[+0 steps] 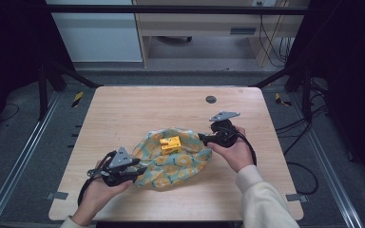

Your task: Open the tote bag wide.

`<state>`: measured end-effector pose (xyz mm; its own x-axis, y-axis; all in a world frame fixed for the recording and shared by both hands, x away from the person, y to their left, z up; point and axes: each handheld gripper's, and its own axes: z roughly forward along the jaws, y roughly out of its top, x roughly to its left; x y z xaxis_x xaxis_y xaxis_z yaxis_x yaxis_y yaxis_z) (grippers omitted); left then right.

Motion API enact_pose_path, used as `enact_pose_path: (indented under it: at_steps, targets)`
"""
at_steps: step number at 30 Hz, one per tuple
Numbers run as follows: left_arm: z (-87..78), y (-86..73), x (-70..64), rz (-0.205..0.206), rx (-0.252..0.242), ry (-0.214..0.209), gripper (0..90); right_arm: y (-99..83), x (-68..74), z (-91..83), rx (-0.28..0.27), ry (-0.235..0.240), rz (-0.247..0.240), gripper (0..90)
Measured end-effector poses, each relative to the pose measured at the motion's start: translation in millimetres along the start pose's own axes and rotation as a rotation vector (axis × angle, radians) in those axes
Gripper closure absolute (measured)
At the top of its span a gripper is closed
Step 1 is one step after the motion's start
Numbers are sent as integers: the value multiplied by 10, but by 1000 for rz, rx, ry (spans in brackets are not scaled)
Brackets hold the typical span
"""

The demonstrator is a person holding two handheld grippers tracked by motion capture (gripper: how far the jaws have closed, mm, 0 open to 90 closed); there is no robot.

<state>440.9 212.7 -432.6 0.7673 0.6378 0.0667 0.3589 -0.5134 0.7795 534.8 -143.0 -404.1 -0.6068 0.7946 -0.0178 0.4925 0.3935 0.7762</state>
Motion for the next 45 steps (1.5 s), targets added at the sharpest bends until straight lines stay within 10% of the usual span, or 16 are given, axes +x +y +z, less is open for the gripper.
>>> enact_pose_path:
  at_steps: [10, 20, 28, 34, 45]
  targets:
    - [10, 302, 391, -3, -25, 101, 462, -116, 407, -495, -58, 81, -54, 224]
    - [481, 352, 666, -37, 41, 79, 400, -303, 686, -301, -20, 140, -117, 218]
    - [703, 277, 697, -21, 154, 48, 619, -410, 705, -138, 36, 165, -135, 595]
    - [646, 320, 669, -37, 92, 61, 881, -454, 646, -159, 77, 193, -132, 853]
    - [714, 185, 711, -55, 114, 117, 891, -689, 541, -126, 146, 195, -123, 900]
